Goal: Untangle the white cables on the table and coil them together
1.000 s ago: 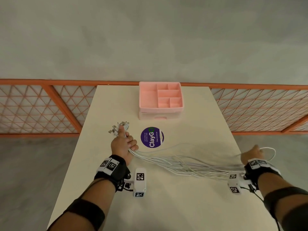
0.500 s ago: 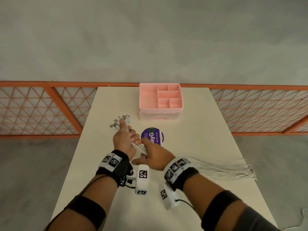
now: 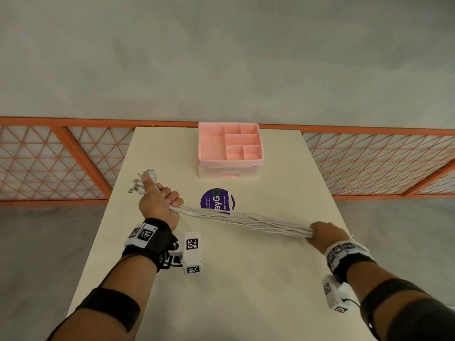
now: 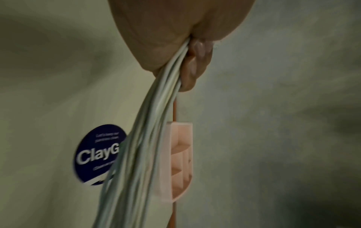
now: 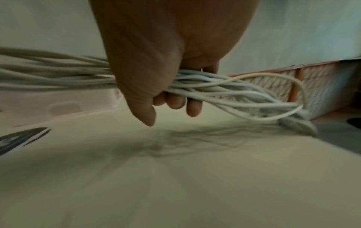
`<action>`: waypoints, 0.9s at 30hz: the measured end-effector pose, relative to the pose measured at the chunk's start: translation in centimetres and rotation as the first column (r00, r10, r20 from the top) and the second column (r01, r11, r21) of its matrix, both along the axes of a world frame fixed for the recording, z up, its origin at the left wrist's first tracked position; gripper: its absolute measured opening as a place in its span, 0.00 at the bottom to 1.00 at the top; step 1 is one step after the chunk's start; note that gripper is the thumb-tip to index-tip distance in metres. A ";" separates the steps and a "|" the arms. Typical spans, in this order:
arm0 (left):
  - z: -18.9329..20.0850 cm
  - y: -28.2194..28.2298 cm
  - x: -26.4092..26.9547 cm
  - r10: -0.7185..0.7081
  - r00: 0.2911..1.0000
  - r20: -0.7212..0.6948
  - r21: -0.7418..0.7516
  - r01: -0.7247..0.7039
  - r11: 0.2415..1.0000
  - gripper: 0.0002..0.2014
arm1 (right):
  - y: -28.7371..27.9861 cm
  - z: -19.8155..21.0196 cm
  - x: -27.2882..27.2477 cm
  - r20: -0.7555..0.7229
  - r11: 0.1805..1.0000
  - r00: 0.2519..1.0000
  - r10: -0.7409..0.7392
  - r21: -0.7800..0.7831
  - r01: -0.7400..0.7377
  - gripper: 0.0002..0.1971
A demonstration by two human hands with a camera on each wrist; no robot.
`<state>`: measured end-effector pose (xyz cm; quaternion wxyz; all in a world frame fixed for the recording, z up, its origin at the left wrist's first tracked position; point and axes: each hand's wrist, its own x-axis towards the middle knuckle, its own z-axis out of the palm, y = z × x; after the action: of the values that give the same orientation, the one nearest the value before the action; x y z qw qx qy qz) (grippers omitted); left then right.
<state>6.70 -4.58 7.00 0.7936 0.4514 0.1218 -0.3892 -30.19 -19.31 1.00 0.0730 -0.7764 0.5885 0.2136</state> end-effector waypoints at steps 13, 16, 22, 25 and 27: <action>-3.0 0.1 -6.0 -0.176 0.984 0.031 0.109 0.172 0.979 0.15 | 4.1 5.8 13.0 0.425 0.841 0.898 0.117 0.438 -0.317 0.40; -2.7 0.2 -5.9 -0.134 0.991 0.012 0.098 0.132 0.986 0.18 | 7.5 5.6 17.8 0.611 0.777 0.786 0.100 0.446 -0.445 0.40; -1.8 0.9 -5.5 -0.171 0.982 0.082 0.130 0.160 0.979 0.24 | 10.8 1.3 20.5 0.649 0.858 0.729 0.220 0.226 -0.460 0.21; -2.1 1.5 -4.8 -0.245 0.959 0.141 0.160 0.223 0.962 0.18 | 11.3 1.1 20.3 0.620 0.855 0.734 0.276 0.192 -0.483 0.20; -2.4 1.9 -4.3 -0.308 0.921 0.237 0.192 0.266 0.945 0.15 | 10.9 1.8 19.9 0.660 0.814 0.707 0.253 0.250 -0.524 0.13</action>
<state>2.39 -2.71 4.64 0.6990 0.5730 -0.0224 -0.4272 -10.28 -8.38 2.82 0.3722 -0.8765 0.2920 0.0893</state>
